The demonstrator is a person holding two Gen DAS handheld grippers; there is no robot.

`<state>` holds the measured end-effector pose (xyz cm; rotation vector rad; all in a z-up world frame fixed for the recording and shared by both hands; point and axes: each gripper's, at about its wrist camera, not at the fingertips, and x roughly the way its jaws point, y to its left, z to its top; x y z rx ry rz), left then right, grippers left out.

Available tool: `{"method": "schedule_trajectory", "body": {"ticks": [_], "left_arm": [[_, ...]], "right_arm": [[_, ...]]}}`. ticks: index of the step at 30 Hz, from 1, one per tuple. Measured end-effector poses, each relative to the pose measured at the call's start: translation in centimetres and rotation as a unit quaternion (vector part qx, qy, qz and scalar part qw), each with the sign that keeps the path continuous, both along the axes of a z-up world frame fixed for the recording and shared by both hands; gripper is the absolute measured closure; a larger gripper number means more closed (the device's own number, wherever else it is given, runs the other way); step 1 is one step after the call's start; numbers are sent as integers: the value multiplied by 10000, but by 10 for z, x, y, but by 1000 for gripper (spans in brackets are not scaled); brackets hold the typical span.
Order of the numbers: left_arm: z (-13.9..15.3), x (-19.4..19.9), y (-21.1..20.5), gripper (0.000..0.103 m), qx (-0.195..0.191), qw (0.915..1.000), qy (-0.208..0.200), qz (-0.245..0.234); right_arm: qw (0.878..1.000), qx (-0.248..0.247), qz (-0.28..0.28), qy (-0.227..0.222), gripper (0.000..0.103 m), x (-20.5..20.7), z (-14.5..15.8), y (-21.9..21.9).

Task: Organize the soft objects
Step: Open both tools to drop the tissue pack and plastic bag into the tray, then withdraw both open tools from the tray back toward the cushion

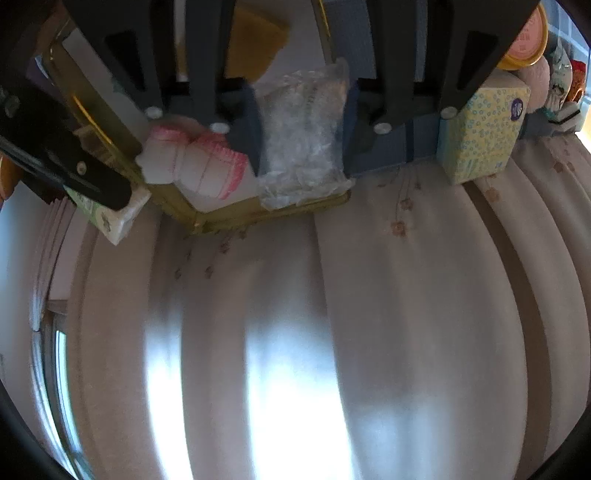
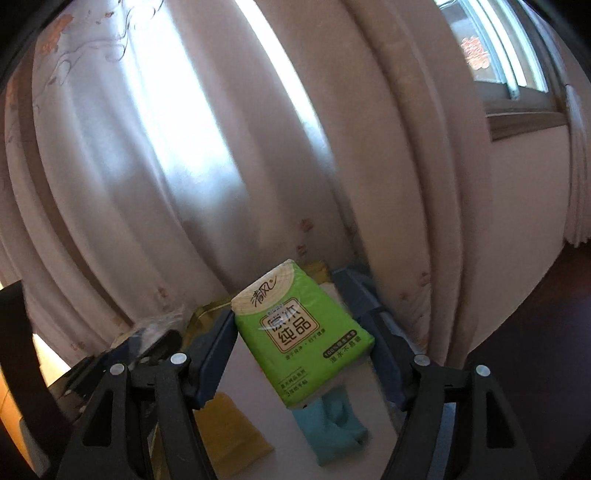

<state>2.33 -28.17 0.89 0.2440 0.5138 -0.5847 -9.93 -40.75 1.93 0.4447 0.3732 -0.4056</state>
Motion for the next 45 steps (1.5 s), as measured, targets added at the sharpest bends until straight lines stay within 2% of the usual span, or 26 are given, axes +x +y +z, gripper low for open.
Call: {"method": "schedule_trajectory", "body": {"ticks": [1, 2, 3, 4, 6, 9, 13, 16, 18, 19, 21, 26, 31, 38, 42, 45], "left_arm": [[0, 2, -1, 43, 31, 10000, 58, 25], [1, 2, -1, 18, 49, 10000, 73, 35], [2, 0, -1, 7, 45, 10000, 34, 43], [4, -3, 1, 1, 17, 10000, -54, 50], [8, -12, 3, 1, 27, 9995, -311, 40], [11, -20, 7, 1, 166, 9983, -550, 132], [15, -28, 25, 1, -21, 9969, -744, 264], [13, -32, 41, 0, -157, 9960, -791, 373], [10, -35, 53, 1, -215, 9948, -843, 522], [8, -37, 59, 0, -242, 9940, -897, 584], [5, -40, 73, 1, -317, 9907, -1080, 764], [0, -39, 100, 1, -443, 9835, -1339, 1131], [-7, -40, 114, 1, -413, 9801, -1501, 1231], [-11, -37, 135, 1, -651, 9812, -1258, 1308], [-12, -30, 150, 1, -852, 9787, -1059, 1541], [-11, -31, 159, 1, -890, 9768, -1072, 1628]], "right_arm": [[10000, 34, 92, 9, 29, 3, -1, -1], [9998, 46, 170, 21, 27, 5, -2, -1], [9997, 35, 231, 82, 25, 8, -3, 1], [9996, 36, 249, 124, 23, 9, -4, 2], [9995, 88, 290, 16, 18, 6, -4, 3], [9994, 58, 208, -258, 17, -2, -3, 6], [9977, -145, -3, -657, 16, -21, -1, 15], [9934, -491, -439, -936, 16, -36, 1, 28], [9868, -776, -805, -1168, 15, -48, 4, 41], [9831, -908, -944, -1281, 9, -53, 5, 46], [9737, -1169, -1249, -1503, 4, -64, 5, 58], [9565, -1504, -1564, -1947, 4, -78, 0, 84], [9582, -1559, -1488, -1881, 3, -69, -2, 96], [9591, -1497, -1540, -1846, 3, -69, -4, 101], [9645, -1334, -1533, -1688, 3, -63, -6, 101], [9657, -1394, -1543, -1552, 3, -58, -6, 106]]}}
